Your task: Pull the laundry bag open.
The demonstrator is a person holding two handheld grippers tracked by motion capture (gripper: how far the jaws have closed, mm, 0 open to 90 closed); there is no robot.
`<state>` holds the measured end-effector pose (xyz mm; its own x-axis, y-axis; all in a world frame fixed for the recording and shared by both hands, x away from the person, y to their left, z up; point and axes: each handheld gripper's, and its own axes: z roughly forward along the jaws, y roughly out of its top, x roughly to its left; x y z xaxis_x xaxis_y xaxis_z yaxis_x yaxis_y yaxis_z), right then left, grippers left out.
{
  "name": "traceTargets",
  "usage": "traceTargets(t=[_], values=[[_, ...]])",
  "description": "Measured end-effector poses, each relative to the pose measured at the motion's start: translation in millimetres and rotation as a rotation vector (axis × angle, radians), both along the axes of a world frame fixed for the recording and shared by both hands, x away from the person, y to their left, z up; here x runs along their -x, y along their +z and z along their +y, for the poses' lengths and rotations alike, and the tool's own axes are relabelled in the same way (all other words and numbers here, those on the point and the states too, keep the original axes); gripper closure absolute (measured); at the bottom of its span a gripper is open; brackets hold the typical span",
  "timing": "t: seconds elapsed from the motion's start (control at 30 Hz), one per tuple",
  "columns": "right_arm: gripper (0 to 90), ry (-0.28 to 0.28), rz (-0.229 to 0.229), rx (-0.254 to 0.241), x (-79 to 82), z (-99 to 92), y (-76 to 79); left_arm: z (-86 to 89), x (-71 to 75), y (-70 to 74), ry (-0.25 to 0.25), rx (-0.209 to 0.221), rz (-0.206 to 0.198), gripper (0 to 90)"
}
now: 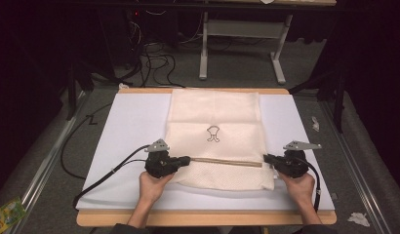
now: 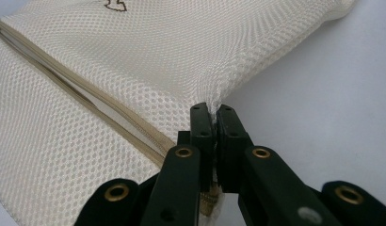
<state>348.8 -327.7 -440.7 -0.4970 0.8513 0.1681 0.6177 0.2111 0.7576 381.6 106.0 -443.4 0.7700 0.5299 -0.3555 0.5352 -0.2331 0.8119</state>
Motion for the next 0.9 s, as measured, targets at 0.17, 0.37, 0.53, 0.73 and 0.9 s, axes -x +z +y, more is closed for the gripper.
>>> traceTargets(t=[0.17, 0.37, 0.53, 0.73, 0.9], values=[[88.4, -0.004, 0.005, 0.003, 0.6, 0.2, 0.8, 3.0, -0.1, 0.6, 0.010, 0.008, 0.000, 87.0], [88.3, -0.007, 0.004, 0.001, 0.4, -0.4, 0.4, 7.9, 0.1, 0.9, 0.015, 0.020, 0.005, 87.0], [88.3, -0.010, 0.006, -0.004, 0.6, -0.1, 0.5, 9.2, 0.0, 0.9, 0.011, 0.020, 0.004, 87.0], [88.4, -0.011, 0.005, 0.001, 0.4, -1.0, 0.2, 15.7, 0.2, 1.6, 0.026, 0.033, 0.008, 87.0], [88.4, -0.012, 0.010, -0.001, 0.6, -1.3, 0.2, 20.0, -0.3, 1.0, 0.020, 0.037, 0.018, 87.0]])
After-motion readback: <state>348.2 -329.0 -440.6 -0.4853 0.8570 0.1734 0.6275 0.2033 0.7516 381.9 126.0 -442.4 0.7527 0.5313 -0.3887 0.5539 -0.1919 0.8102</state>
